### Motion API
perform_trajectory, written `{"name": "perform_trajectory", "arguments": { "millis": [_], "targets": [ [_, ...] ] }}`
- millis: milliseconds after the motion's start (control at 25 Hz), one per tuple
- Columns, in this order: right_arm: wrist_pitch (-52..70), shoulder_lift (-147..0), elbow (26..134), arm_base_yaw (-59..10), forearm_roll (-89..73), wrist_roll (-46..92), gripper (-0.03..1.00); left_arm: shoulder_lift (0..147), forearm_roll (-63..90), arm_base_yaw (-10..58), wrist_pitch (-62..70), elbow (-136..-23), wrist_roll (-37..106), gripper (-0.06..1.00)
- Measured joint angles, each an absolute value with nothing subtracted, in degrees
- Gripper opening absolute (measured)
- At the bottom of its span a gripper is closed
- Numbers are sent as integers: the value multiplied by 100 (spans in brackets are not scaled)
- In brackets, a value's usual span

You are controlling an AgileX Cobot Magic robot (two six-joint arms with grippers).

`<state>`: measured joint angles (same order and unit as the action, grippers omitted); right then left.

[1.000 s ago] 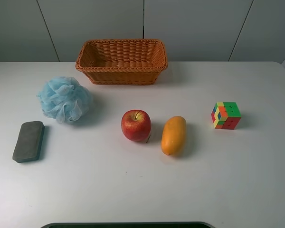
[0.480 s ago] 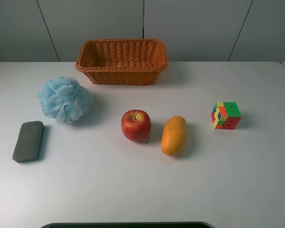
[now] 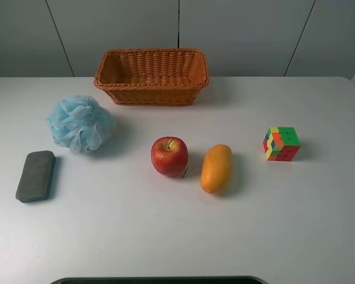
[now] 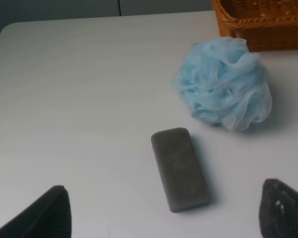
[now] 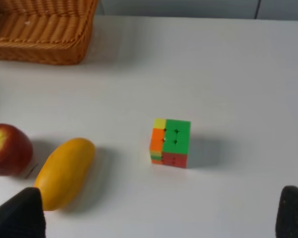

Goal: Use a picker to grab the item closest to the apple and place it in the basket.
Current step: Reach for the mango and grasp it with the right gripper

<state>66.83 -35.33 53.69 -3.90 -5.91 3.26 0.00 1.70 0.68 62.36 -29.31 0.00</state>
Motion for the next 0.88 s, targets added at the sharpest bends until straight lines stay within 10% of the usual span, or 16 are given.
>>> {"name": "perform_trajectory", "arguments": {
  "millis": [880],
  "targets": [
    [6472, -8313, 6208, -2147, -963, -1021, 70, 0, 170, 68, 6236, -2931, 0, 73]
  ]
}}
